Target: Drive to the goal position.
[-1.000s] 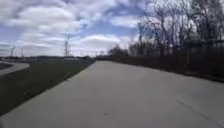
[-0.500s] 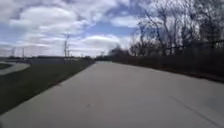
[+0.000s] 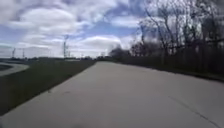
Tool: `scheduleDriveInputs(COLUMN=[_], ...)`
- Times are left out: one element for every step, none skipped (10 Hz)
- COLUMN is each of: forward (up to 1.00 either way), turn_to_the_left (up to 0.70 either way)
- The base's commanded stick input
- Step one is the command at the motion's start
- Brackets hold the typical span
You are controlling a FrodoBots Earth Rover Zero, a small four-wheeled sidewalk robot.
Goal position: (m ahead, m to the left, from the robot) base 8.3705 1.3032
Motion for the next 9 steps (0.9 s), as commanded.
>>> scheduleDriveInputs(forward=[0.95, 0.95, 0.96, 0.95, 0.95, 0.95, 0.95, 0.95, 0.95], turn_to_the_left=[0.00, 0.00, 0.00, 0.00, 0.00, 0.00, 0.00, 0.00, 0.00])
